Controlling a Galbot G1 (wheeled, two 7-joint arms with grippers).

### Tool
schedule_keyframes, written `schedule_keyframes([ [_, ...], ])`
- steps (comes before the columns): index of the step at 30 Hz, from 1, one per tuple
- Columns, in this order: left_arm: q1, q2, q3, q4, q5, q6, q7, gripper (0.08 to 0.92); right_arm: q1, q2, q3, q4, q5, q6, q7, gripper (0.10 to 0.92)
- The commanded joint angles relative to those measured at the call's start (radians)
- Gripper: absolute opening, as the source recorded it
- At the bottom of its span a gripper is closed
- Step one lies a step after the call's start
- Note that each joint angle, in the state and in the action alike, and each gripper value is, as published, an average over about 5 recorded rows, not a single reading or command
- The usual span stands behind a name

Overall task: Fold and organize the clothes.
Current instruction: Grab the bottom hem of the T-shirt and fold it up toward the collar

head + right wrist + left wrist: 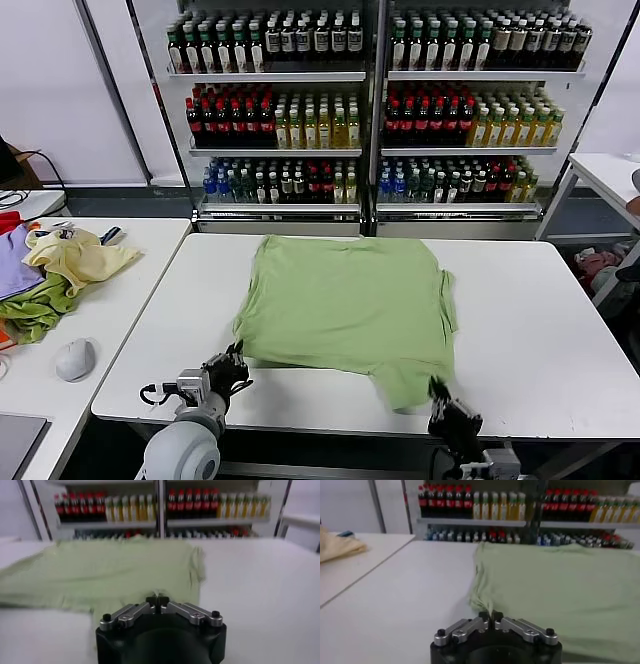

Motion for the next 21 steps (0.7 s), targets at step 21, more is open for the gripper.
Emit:
schedule_keyframes([
  [21, -0.364, -0.029, 0.110, 0.366, 0.050, -0.014, -0.023, 0.106, 0.633, -0.091, -0.185, -0.451, 0.040, -0.025, 0.059, 0.124],
])
